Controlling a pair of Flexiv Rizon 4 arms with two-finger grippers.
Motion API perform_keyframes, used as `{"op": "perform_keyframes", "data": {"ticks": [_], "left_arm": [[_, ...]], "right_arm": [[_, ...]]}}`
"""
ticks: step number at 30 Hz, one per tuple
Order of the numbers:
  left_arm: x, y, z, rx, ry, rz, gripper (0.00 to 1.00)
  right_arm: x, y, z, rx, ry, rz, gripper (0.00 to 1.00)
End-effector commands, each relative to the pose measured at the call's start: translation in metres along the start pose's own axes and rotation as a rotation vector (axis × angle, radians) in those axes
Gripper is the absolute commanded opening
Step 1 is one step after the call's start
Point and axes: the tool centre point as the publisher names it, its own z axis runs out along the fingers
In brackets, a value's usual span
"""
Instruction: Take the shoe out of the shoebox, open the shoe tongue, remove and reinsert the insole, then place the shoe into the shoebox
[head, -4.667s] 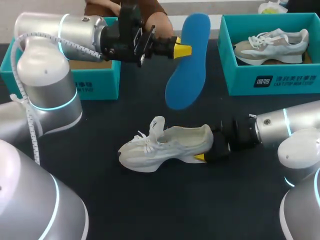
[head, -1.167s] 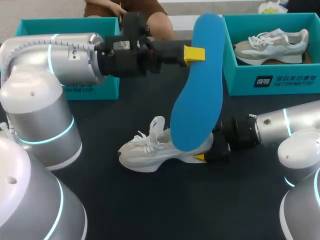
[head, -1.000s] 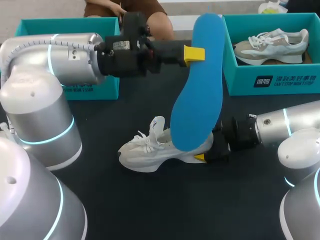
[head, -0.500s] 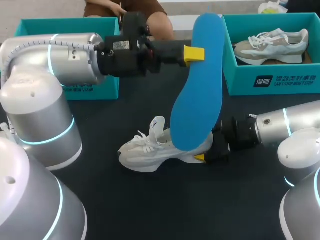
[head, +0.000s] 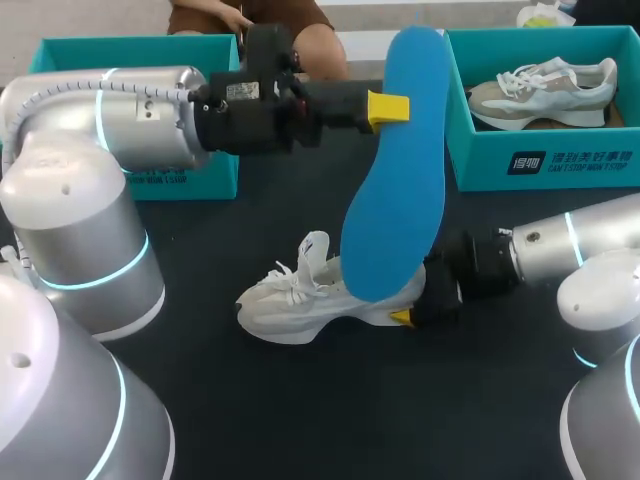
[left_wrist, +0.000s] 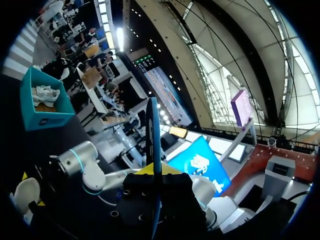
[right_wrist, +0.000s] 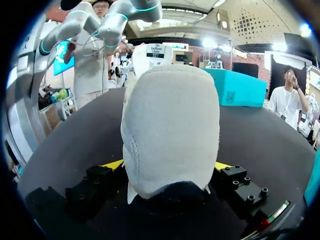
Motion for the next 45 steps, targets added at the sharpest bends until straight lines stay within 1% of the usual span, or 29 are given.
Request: {"op": "perform_keyframes", "data": {"ticks": [1,3,10,16,22,24,27,29,31,45], "left_arm": [[0.0,0.002,0.0,0.001,-0.002,0.0,0.0],[0.0,0.002,0.0,0.001,-0.002,0.0,0.0],[0.0,0.002,0.0,0.001,-0.002,0.0,0.0],[0.0,0.002,0.0,0.001,-0.002,0.0,0.0],[0.0,0.002,0.0,0.001,-0.002,0.0,0.0],[0.0,0.002,0.0,0.001,-0.002,0.0,0.0],[0.0,0.002,0.0,0.001,-0.002,0.0,0.0],[0.0,0.002,0.0,0.001,-0.002,0.0,0.0],[0.0,0.002,0.0,0.001,-0.002,0.0,0.0],[0.0,0.002,0.0,0.001,-0.002,0.0,0.0]], "right_arm": [[-0.006,0.004,-0.001,0.039,0.01,0.016,1.0],[-0.004,0.005,-0.004,0.049,0.011,0.018,1.0],[0.006,0.01,-0.017,0.122,0.026,0.037,1.0],[0.015,0.021,-0.029,0.19,0.039,0.043,1.0],[0.019,0.032,-0.046,0.339,0.014,0.068,1.0],[0.019,0.037,-0.051,0.387,-0.02,0.072,1.0],[0.019,0.045,-0.056,0.476,-0.042,0.057,1.0],[0.02,0.052,-0.058,0.566,-0.067,0.031,1.0],[0.022,0.056,-0.06,0.622,-0.083,0.023,1.0],[0.022,0.056,-0.06,0.622,-0.083,0.023,1.0]]}}
